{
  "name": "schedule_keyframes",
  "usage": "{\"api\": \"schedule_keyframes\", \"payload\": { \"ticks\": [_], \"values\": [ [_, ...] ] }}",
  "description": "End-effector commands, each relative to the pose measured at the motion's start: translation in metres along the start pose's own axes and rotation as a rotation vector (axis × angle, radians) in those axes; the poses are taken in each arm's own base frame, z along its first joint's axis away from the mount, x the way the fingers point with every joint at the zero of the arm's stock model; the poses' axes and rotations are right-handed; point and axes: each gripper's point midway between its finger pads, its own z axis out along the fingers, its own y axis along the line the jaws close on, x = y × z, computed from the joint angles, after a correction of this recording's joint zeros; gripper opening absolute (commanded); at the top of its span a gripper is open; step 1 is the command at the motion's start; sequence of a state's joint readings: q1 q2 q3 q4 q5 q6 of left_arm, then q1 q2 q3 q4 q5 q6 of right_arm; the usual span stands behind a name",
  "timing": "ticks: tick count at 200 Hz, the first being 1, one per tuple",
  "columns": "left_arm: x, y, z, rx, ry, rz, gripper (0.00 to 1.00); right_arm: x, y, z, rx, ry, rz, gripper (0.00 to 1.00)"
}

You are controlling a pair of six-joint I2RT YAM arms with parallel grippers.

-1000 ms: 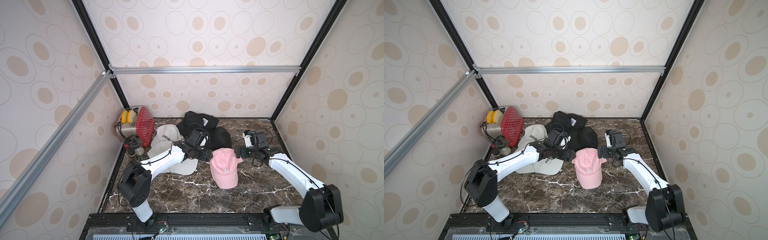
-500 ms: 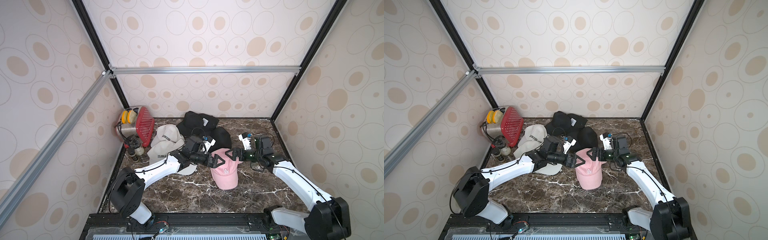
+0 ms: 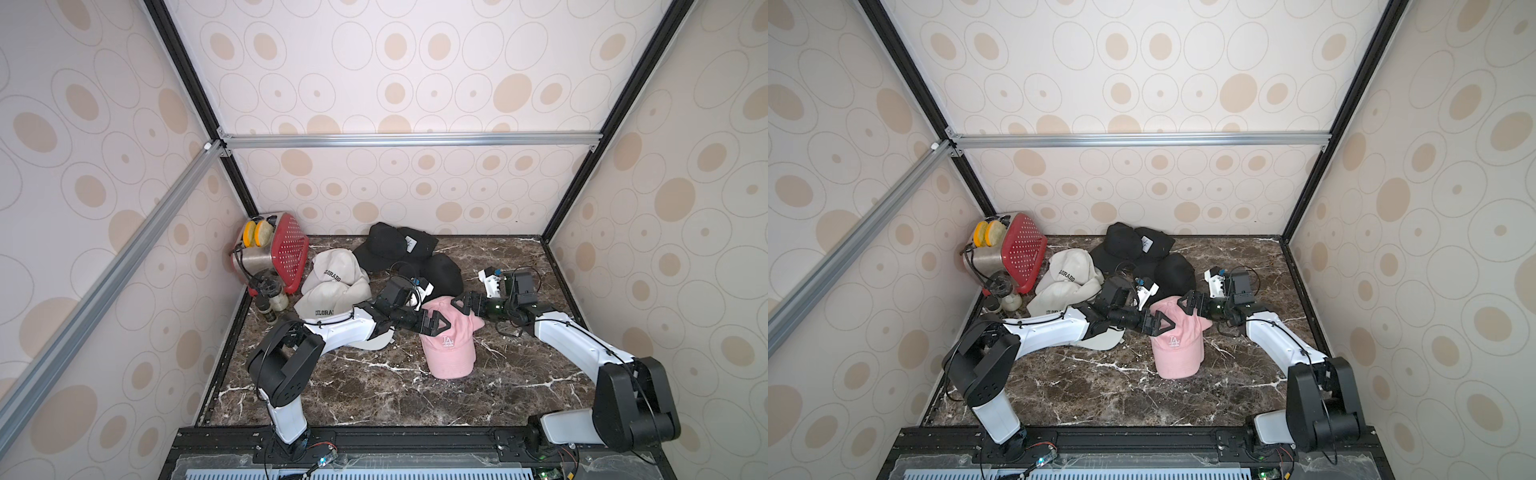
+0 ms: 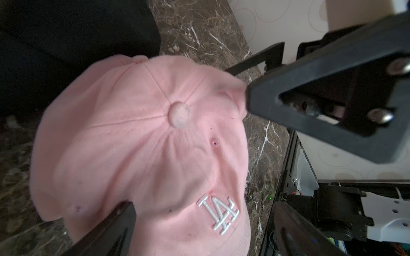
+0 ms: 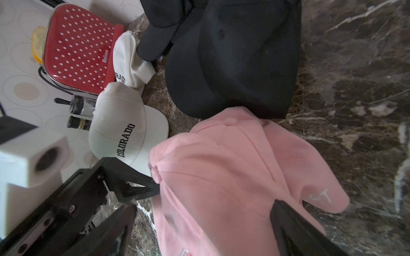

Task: Stack the baseball caps by color
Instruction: Place the baseball cap on the baseball cap.

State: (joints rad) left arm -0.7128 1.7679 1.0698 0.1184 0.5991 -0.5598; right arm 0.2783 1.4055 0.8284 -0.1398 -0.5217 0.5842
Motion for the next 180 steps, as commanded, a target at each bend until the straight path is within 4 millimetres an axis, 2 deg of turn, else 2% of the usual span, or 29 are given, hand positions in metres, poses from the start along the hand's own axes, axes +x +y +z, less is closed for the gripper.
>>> {"api": "schedule_keyframes", "payload": {
  "ticks": [1, 26, 45, 56, 78, 95, 117, 128, 151, 163, 171, 180],
  "values": [
    [-0.017, 0.010, 0.003, -0.015, -0.026, 0.008, 0.99, -0.009, -0.007, 0.003, 0.029, -0.020, -0.007, 0.98],
    [-0.024, -0.016, -0.002, 0.096, -0.037, 0.004, 0.99, -0.006, -0.005, -0.008, 0.055, -0.016, -0.041, 0.98],
    [-0.032, -0.034, -0.019, 0.125, -0.055, 0.036, 0.99, -0.004, -0.007, -0.029, 0.125, -0.028, -0.084, 0.99],
    [-0.039, -0.035, -0.034, 0.080, -0.075, 0.062, 0.99, 0.001, -0.013, -0.042, 0.187, -0.036, -0.109, 1.00],
    [-0.050, -0.014, -0.056, -0.128, -0.078, 0.135, 0.99, 0.015, -0.024, -0.063, 0.277, -0.041, -0.130, 1.00],
    [-0.051, -0.003, -0.055, -0.222, 0.008, 0.229, 0.99, 0.028, -0.020, -0.067, 0.241, -0.032, -0.140, 1.00],
    [-0.039, 0.016, -0.043, -0.295, 0.162, 0.280, 0.99, 0.036, 0.005, -0.066, 0.088, -0.029, -0.176, 1.00],
    [-0.037, 0.021, -0.040, -0.311, 0.181, 0.281, 0.99, 0.041, 0.029, -0.066, -0.045, -0.015, -0.210, 1.00],
    [-0.040, 0.030, -0.035, -0.351, 0.188, 0.271, 0.99, 0.045, 0.060, -0.069, -0.233, -0.006, -0.218, 1.00],
    [-0.044, 0.047, -0.036, -0.444, 0.202, 0.259, 0.99, 0.045, 0.065, -0.067, -0.280, -0.011, -0.222, 1.00],
    [-0.048, 0.059, -0.037, -0.514, 0.209, 0.256, 0.99, 0.041, 0.063, -0.064, -0.270, -0.023, -0.215, 1.00],
    [-0.042, 0.070, -0.041, -0.574, 0.255, 0.244, 0.98, 0.037, 0.057, -0.060, -0.245, -0.032, -0.208, 1.00]
  ]
}}
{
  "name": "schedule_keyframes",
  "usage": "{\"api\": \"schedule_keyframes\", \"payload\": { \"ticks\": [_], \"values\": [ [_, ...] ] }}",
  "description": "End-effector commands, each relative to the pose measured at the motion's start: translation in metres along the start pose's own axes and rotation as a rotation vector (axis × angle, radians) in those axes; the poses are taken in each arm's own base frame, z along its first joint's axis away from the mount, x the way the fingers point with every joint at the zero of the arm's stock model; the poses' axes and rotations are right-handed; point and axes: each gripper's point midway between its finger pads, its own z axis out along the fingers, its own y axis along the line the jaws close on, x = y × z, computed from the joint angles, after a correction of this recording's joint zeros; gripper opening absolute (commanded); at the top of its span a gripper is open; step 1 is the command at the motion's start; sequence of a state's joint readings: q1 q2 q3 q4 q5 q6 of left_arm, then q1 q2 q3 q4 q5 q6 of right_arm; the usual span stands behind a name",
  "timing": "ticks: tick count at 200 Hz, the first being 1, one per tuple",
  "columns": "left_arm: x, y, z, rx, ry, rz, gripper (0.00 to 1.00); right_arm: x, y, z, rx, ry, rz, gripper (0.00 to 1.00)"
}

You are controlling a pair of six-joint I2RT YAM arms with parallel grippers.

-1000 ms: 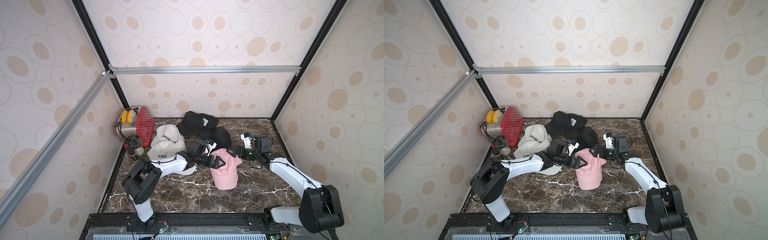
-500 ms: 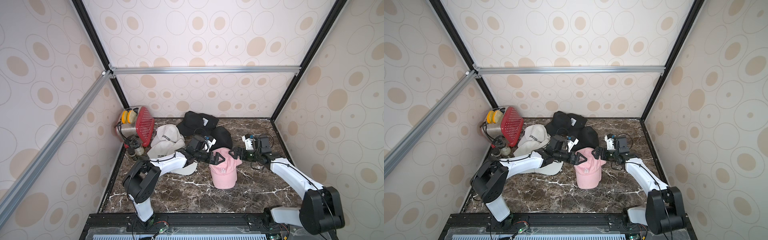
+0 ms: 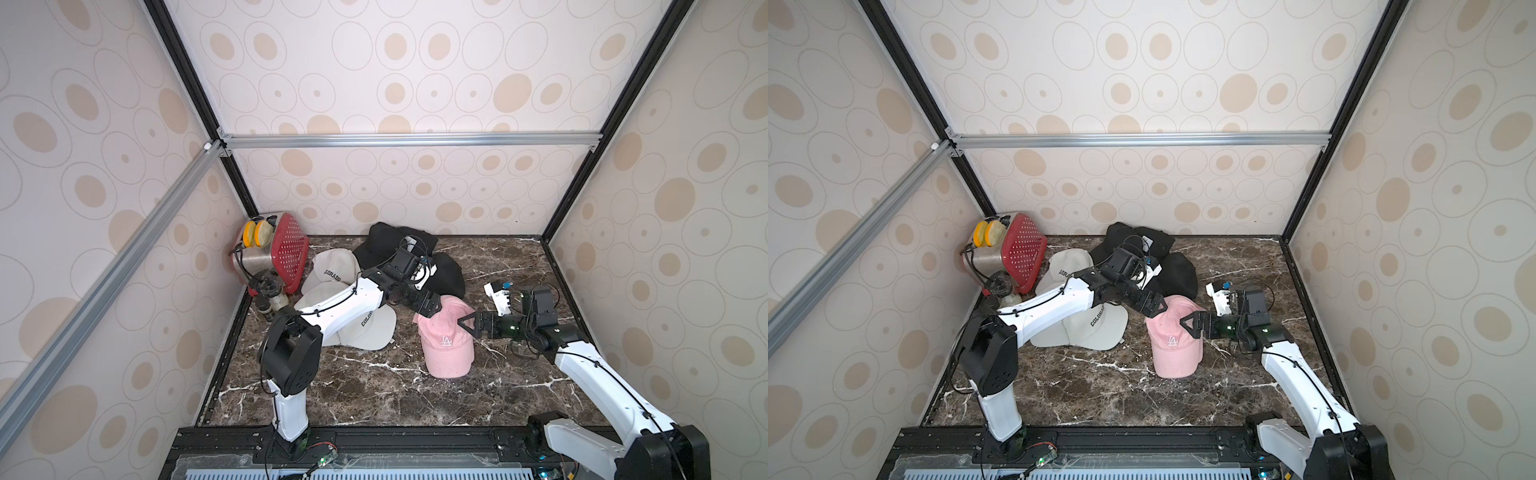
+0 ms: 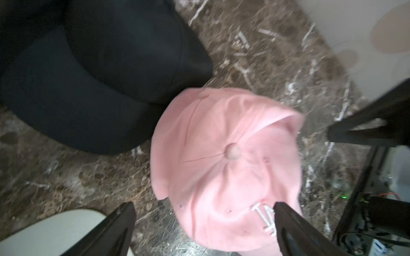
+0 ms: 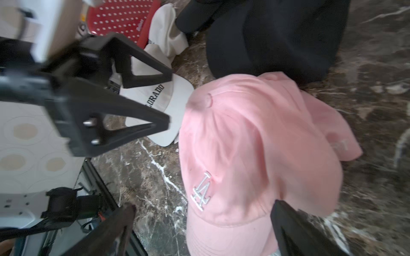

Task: Stack the baseball caps by color
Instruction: Place the baseball cap on the baseball cap.

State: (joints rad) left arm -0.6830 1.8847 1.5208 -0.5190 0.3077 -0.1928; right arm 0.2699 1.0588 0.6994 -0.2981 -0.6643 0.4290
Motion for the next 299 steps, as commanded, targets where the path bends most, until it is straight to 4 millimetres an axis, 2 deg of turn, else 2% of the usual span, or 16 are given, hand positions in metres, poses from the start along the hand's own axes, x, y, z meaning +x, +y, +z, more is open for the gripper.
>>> {"api": "schedule_keyframes", "payload": {
  "ticks": [1, 52, 102, 127, 148, 180, 209, 239, 247, 285, 299],
  "values": [
    [0.010, 0.033, -0.002, -0.190, 0.103, 0.016, 0.98, -0.010, 0.013, 0.004, -0.094, -0.033, -0.026, 1.00],
    [0.011, 0.033, 0.004, -0.179, 0.088, -0.019, 0.99, -0.024, -0.002, 0.032, -0.109, 0.007, 0.008, 0.99],
    [0.014, 0.036, 0.009, -0.191, 0.098, -0.020, 0.99, -0.029, -0.047, 0.047, 0.096, 0.015, 0.004, 0.99],
    [0.019, 0.038, 0.019, -0.189, 0.121, -0.025, 0.99, -0.020, -0.061, 0.066, 0.089, 0.069, 0.060, 0.97],
    [0.029, 0.046, 0.027, -0.216, 0.153, -0.032, 0.99, -0.008, -0.076, 0.072, 0.130, 0.103, 0.088, 0.97],
    [0.047, 0.061, 0.043, -0.257, 0.218, -0.058, 0.99, 0.006, -0.081, 0.071, 0.152, 0.130, 0.091, 0.97],
    [0.049, 0.059, 0.046, -0.244, 0.220, -0.069, 0.99, 0.000, -0.074, 0.065, 0.145, 0.106, 0.074, 0.97],
    [0.039, 0.045, 0.031, -0.186, 0.172, -0.076, 0.99, -0.011, -0.065, 0.054, 0.149, 0.081, 0.036, 0.98],
    [0.027, 0.042, 0.027, -0.173, 0.116, -0.074, 0.99, -0.012, -0.065, 0.052, 0.160, 0.074, 0.029, 0.99],
    [0.015, 0.048, 0.007, -0.236, 0.057, -0.081, 0.99, -0.012, -0.076, 0.038, 0.266, 0.050, 0.017, 1.00],
    [0.012, 0.048, -0.002, -0.244, 0.026, -0.088, 0.99, -0.014, -0.075, 0.033, 0.280, 0.037, 0.005, 1.00]
  ]
}}
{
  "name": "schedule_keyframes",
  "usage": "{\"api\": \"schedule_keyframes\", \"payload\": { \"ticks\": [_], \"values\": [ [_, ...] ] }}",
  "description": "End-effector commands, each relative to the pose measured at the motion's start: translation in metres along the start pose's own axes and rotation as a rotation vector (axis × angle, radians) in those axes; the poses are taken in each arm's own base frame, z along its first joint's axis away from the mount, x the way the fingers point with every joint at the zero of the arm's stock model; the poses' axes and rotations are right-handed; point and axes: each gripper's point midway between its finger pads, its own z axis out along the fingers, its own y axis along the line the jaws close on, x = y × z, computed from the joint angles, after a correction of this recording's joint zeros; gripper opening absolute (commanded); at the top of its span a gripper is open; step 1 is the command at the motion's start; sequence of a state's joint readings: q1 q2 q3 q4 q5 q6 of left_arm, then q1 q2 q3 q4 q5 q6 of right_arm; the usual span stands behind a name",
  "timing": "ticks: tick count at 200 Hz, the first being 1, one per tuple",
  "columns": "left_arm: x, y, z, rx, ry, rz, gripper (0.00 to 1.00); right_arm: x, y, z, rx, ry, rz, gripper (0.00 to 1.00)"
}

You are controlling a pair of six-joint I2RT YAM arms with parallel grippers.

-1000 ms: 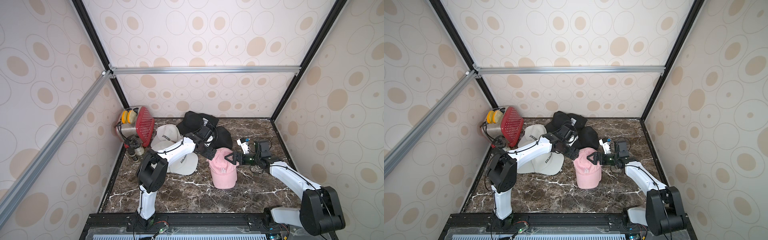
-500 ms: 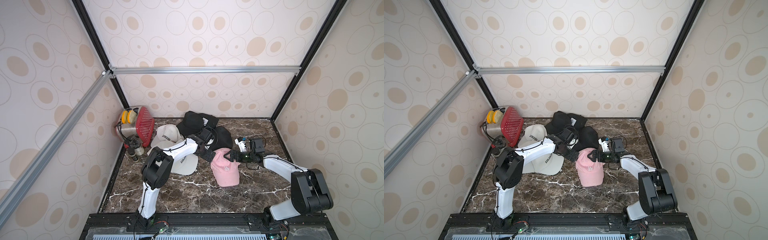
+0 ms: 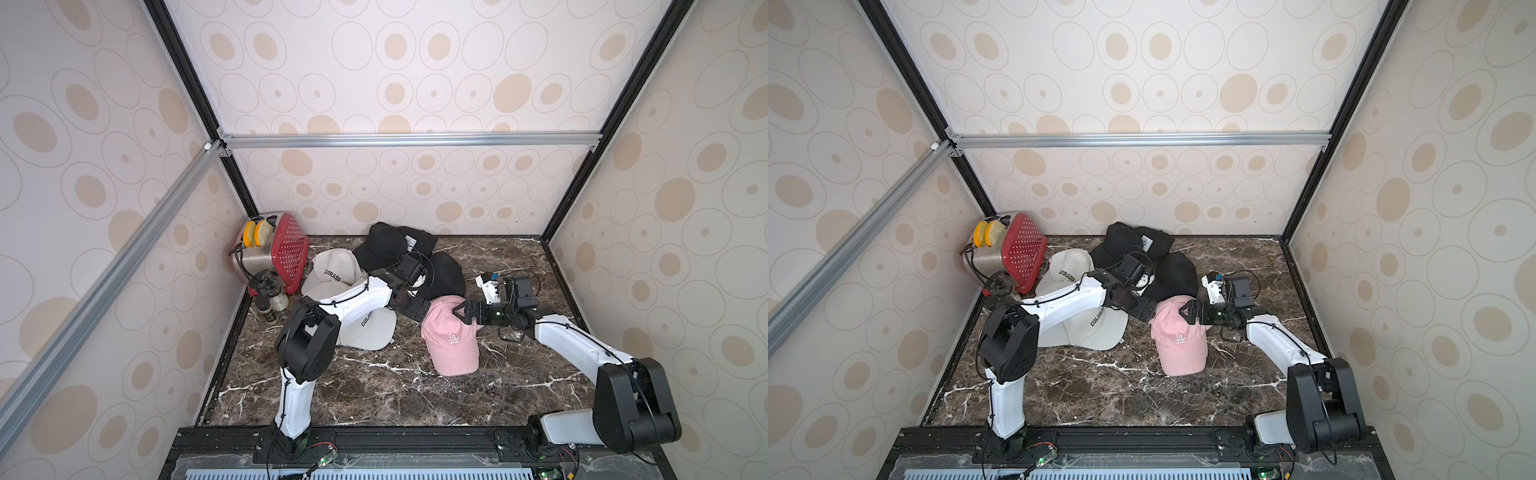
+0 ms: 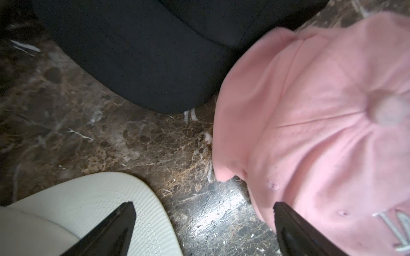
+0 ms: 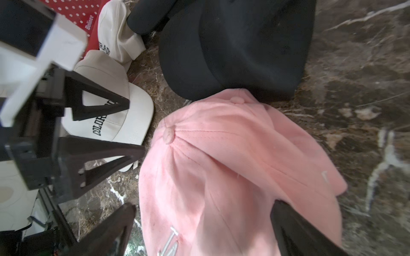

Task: Stack the baseball caps by color
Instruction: Place the baseball cap on the baseball cap, then move the baseball cap to the center of the board.

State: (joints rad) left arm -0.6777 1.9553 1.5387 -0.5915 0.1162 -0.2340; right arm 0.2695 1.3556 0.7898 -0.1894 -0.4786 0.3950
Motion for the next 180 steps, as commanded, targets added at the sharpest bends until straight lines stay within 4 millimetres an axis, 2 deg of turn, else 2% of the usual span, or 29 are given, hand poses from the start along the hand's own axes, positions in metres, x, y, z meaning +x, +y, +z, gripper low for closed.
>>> {"api": "schedule_keyframes", "payload": {
  "ticks": [1, 44, 88, 114, 144, 180],
  "values": [
    [-0.011, 0.008, -0.021, -0.033, -0.071, -0.035, 0.99, 0.006, -0.011, -0.009, 0.080, -0.001, -0.013, 1.00],
    [-0.023, 0.018, -0.053, -0.077, -0.213, -0.108, 0.99, 0.001, -0.016, -0.034, 0.182, -0.029, -0.041, 1.00],
    [-0.026, 0.036, -0.088, -0.134, -0.407, -0.240, 0.99, 0.005, -0.033, -0.066, 0.425, -0.024, -0.085, 1.00],
    [-0.021, 0.049, -0.105, -0.185, -0.483, -0.292, 0.99, 0.010, -0.024, -0.077, 0.459, -0.010, -0.146, 1.00],
    [-0.011, 0.048, -0.113, -0.154, -0.524, -0.323, 0.99, 0.018, -0.004, -0.079, 0.435, 0.038, -0.207, 1.00],
    [0.006, 0.037, -0.110, -0.069, -0.507, -0.321, 0.99, 0.033, 0.008, -0.064, 0.466, 0.143, -0.291, 1.00]
  ]
}}
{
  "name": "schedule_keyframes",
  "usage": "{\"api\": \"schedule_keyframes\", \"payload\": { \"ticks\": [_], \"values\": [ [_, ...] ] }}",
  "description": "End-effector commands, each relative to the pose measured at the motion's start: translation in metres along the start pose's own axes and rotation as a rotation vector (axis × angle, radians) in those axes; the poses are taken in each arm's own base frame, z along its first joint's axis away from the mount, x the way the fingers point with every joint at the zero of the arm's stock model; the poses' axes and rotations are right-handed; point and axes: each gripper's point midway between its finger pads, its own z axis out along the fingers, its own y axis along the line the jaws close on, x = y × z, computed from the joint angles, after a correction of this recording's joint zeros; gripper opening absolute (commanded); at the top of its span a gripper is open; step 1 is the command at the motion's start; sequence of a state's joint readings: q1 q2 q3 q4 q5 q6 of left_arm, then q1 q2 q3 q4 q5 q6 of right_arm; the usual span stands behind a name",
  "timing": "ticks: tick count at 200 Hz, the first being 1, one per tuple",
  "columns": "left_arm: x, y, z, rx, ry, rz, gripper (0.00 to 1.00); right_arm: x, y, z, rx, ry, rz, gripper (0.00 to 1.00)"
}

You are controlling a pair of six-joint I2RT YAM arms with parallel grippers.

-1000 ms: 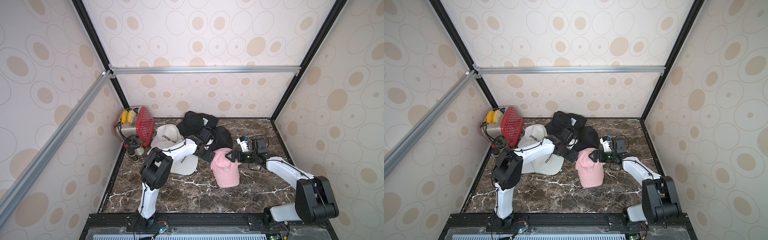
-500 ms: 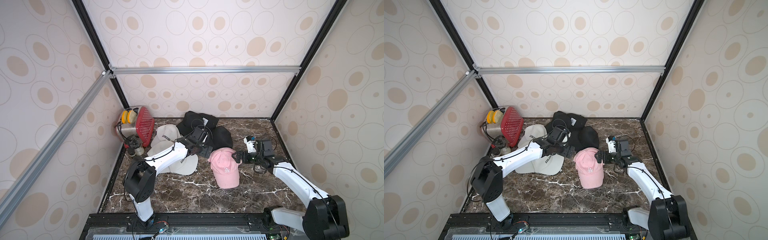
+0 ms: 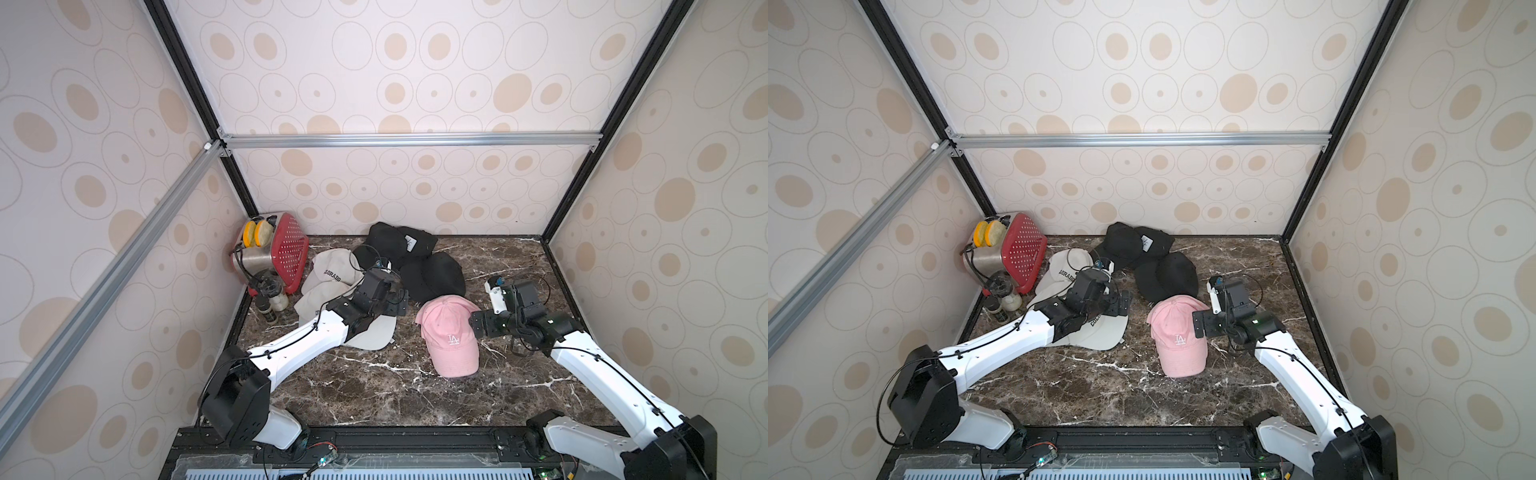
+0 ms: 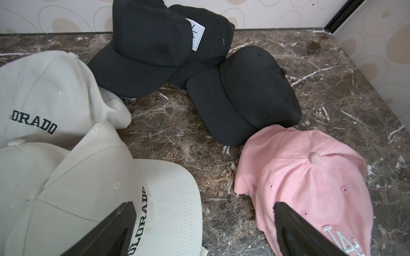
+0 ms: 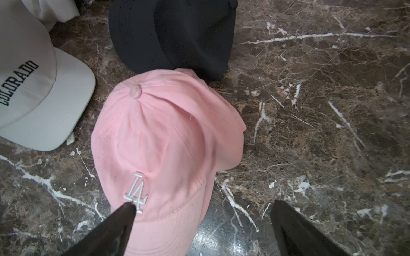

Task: Stack the baseball caps by color
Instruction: Move the baseball cap to the center of the board.

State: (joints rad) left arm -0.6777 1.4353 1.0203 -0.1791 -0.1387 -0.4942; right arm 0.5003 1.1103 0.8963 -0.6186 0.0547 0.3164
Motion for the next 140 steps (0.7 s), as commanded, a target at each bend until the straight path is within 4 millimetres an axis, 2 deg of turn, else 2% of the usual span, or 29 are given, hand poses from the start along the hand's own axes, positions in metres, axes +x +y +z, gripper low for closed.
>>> {"api": "schedule_keyframes", "payload": {
  "ticks": [1, 36, 70, 91, 140],
  "values": [
    [-0.003, -0.005, -0.006, 0.054, -0.026, -0.042, 0.99, 0.014, 0.004, 0.005, 0.058, 0.094, -0.073, 1.00],
    [0.010, -0.004, -0.002, 0.061, 0.007, -0.025, 0.99, 0.018, 0.017, 0.021, 0.088, 0.157, -0.121, 1.00],
    [0.015, -0.007, 0.001, 0.087, 0.008, -0.025, 0.99, 0.012, 0.056, 0.036, -0.034, 0.167, -0.135, 1.00],
    [0.018, -0.008, 0.002, 0.096, 0.013, -0.021, 0.99, 0.004, 0.070, 0.042, -0.066, 0.143, -0.138, 1.00],
    [0.025, -0.009, 0.003, 0.115, 0.020, -0.017, 0.99, 0.001, 0.056, 0.072, 0.084, 0.150, -0.100, 1.00]
  ]
}}
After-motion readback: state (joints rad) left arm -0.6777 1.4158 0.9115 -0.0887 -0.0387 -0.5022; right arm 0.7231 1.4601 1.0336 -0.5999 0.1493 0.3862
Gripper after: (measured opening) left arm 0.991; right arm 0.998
